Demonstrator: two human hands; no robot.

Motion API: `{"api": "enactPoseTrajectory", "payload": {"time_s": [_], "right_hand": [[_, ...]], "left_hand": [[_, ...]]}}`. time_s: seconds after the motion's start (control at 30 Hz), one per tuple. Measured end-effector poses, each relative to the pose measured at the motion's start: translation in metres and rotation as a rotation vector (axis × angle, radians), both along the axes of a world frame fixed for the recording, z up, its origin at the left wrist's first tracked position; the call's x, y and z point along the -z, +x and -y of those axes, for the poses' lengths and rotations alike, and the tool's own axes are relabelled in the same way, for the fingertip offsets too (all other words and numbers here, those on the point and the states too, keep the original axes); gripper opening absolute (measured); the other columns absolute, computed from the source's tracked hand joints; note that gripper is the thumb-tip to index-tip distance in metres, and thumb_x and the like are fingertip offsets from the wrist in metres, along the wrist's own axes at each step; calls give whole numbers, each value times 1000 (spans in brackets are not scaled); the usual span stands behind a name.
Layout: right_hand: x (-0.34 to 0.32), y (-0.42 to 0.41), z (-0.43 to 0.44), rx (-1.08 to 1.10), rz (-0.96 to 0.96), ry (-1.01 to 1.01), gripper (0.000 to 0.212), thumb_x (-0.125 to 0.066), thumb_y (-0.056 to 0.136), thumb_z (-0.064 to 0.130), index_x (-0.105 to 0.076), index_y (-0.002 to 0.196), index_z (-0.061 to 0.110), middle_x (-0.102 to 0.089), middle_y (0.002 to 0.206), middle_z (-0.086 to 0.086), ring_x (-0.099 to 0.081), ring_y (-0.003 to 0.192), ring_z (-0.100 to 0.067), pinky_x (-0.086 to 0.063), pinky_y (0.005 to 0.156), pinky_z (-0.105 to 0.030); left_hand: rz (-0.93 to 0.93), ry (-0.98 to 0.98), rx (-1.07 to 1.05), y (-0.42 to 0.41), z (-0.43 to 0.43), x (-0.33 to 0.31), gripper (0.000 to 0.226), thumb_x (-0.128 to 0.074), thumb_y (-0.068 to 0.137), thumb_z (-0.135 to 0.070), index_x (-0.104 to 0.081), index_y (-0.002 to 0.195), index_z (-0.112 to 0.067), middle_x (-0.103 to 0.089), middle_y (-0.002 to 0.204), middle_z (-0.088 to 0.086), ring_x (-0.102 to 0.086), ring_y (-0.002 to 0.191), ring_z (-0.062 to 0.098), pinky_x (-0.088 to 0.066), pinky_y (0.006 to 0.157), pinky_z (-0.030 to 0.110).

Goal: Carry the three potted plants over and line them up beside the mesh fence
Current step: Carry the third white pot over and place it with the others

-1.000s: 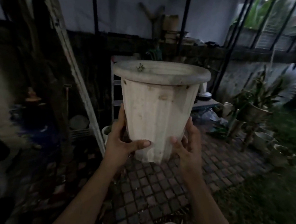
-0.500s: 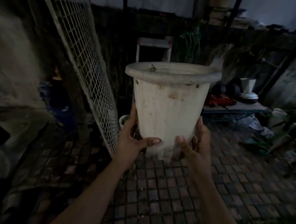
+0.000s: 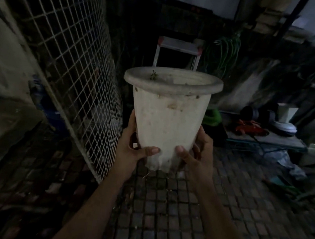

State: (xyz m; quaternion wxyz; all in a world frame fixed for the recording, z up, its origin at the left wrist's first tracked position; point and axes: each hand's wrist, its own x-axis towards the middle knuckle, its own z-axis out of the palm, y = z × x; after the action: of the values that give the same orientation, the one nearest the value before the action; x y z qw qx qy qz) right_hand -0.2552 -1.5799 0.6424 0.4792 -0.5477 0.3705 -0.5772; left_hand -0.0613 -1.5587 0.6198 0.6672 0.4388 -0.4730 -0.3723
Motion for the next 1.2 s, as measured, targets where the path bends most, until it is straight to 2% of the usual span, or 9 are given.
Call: {"api": "enactPoseTrajectory", "payload": {"time_s": [0.2,0.33,0.5,0.57,0.7,0.83,0.97,1.1,1.2], "right_hand": [[8,4,95,-98,-94,28,89,-87,69,22,-40,143,39,-53,150,9,-57,132,-7,-57,96,-26],[31,7,152,-236,-138,81,91,-88,65,25,-43,139,49,-58,143,23,-58,131,-6,-58,93,-28],[99,11,235,-433,-175,89,99,-87,73,10,-38,154,37,-52,153,3,-55,136,-17,-59,96,-37],[144,14,270,-513,-161,105,100,-90,70,14,-40,153,37,-49,156,1,-53,138,-18,-59,91,-31],[262,12,330,-628,-139,181,98,-92,62,27,-44,147,37,-48,155,1,-50,140,-21,-59,90,-33],[418,15,367,-675,-202,216,104,-93,65,50,-38,149,25,-47,154,-4,-48,141,-25,-56,100,-49],[578,20,381,-715,-235,184,111,-88,66,60,-31,152,20,-40,158,-9,-44,144,-27,-47,108,-61],[711,30,384,-689,-196,136,108,-88,68,57,-32,153,21,-35,160,-6,-40,147,-23,-44,112,-55],[797,36,385,-711,-129,115,95,-84,70,37,-32,148,22,-38,157,1,-43,143,-12,-47,109,-33]], "left_hand": [[32,32,-75,3,71,16,121,-94,66,-29,-20,161,-41,-38,166,-3,-41,152,22,-44,117,57],[33,49,-127,6,107,43,122,-88,72,-1,-12,164,-28,-33,168,8,-38,153,25,-48,116,40],[24,113,-265,-1,151,88,108,-89,61,-29,-31,151,-43,-56,148,-26,-53,139,2,-52,107,25],[15,144,-369,-9,171,123,108,-89,60,-27,-34,151,-45,-58,148,-19,-55,139,8,-54,107,31],[-55,218,-495,-25,208,231,120,-99,54,-33,-38,157,-29,-58,152,-4,-56,140,17,-58,101,34],[-47,292,-576,-33,234,375,111,-99,56,-27,-43,152,-36,-60,148,-16,-58,137,7,-56,107,42],[20,333,-620,-31,243,534,121,-98,59,-30,-32,160,-29,-54,156,1,-53,144,24,-48,113,58],[101,299,-615,-22,250,670,117,-91,61,-16,-31,161,-27,-54,156,3,-51,145,26,-47,113,61],[146,264,-604,-11,253,755,119,-94,62,-23,-29,162,-24,-53,156,5,-49,146,29,-45,113,63]]}}
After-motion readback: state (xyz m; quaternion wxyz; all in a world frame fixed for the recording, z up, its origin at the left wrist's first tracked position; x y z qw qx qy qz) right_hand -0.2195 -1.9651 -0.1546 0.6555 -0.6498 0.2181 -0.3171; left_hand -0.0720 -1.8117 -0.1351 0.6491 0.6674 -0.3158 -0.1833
